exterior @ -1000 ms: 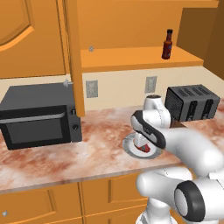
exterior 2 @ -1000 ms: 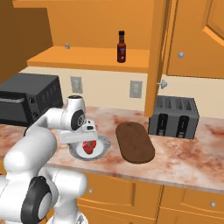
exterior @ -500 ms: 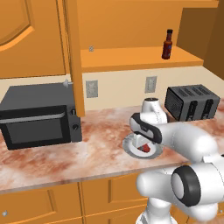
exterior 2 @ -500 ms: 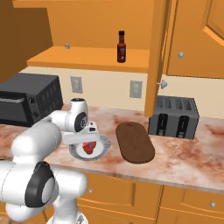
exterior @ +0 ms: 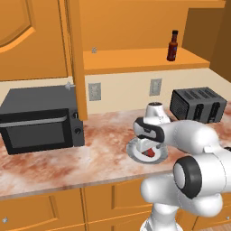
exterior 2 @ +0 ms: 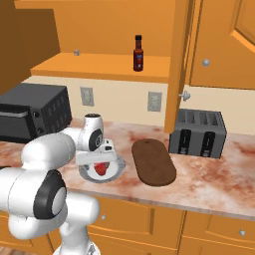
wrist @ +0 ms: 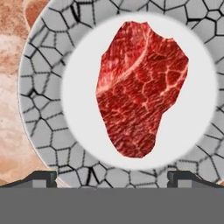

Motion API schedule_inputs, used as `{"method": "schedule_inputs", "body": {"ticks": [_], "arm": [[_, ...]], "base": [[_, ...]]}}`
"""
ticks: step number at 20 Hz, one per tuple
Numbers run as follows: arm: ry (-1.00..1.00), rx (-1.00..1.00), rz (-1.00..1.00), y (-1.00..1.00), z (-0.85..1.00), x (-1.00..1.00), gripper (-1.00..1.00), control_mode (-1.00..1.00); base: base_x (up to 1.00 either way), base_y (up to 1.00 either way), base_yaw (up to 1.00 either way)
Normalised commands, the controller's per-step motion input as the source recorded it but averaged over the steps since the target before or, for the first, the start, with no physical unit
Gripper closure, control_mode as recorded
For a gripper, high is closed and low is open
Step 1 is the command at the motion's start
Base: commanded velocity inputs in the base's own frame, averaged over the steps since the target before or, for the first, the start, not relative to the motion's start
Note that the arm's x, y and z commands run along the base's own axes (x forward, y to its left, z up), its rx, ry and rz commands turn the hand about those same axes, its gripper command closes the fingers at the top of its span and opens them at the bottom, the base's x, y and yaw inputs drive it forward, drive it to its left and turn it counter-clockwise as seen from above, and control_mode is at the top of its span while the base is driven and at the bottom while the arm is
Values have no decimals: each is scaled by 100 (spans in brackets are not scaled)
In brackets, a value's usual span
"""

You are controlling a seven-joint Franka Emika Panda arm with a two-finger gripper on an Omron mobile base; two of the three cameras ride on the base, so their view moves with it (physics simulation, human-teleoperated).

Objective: Pick the steak from the plate and place it on the cutting board. Then pick the condiment bottle from the cabinet and place it next to the cutting board.

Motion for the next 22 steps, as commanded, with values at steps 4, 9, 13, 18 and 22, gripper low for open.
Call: {"method": "schedule_inputs", "body": {"ticks": [4, 9, 13, 18, 22], "arm": [[0, 0, 0, 0, -20, 11, -100, -100], [0, 0, 0, 0, -23, 11, -100, -100], [0, 0, 0, -1, -18, 14, -100, -100], [0, 0, 0, -5, -13, 17, -100, -100], [0, 0, 0, -3, -13, 19, -100, -100]], "base": [[0, 0, 0], [0, 0, 0], [0, 0, 0], [0, 0, 0], [0, 0, 0]]}}
